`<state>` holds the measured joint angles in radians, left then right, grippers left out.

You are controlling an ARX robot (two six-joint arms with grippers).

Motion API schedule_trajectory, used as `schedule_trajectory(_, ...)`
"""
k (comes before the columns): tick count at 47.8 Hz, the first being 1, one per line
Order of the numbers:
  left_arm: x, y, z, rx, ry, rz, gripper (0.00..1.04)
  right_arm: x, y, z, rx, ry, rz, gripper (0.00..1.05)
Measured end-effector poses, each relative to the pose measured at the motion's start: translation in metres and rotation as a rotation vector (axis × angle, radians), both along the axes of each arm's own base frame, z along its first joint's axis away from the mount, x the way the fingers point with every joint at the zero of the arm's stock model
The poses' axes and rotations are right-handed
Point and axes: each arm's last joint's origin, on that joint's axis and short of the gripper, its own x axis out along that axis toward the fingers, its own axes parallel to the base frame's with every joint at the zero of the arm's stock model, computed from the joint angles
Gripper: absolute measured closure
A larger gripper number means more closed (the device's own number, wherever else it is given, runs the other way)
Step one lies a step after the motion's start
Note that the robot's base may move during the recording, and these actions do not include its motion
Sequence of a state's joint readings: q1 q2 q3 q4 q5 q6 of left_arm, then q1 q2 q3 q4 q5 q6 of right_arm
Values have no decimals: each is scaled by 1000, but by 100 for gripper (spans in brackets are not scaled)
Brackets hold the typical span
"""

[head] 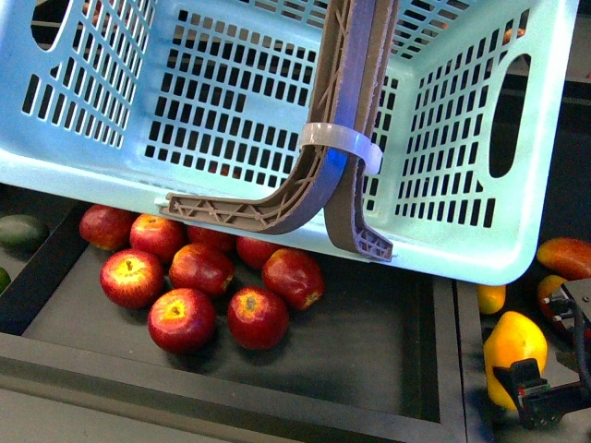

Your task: Pick mango and avocado into basket

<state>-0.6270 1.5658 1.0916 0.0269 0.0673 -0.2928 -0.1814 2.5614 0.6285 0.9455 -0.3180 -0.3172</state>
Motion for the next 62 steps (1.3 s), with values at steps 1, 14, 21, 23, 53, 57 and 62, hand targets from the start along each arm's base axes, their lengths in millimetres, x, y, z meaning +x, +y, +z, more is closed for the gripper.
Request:
schedule_trajectory(1, 0, 0, 0, 0, 0, 0, 98, 0, 0, -1, -2, 0, -2, 8)
schedule_trajectory(14, 0, 0, 0, -1, 1, -2, 98, 7, -2, -17, 8, 3, -103, 8)
schedule_trajectory(21, 0, 0, 0, 1, -1, 4, 98, 18, -4, -16, 35, -36, -151, 8)
schedule_trajectory(23, 0, 0, 0, 1, -1, 3, 98, 19, -4, -16, 42, -37, -159, 8)
schedule_trajectory(53, 0, 0, 0, 0, 0, 1, 98, 47, -5, -23, 38, -40, -210, 8)
schedule_trajectory(57, 0, 0, 0, 0, 0, 1, 98, 46, -5, -25, 38, -35, -210, 8)
schedule_trajectory(62, 0, 0, 0, 0, 0, 1, 98, 45, -6, -28, 37, -29, -211, 8)
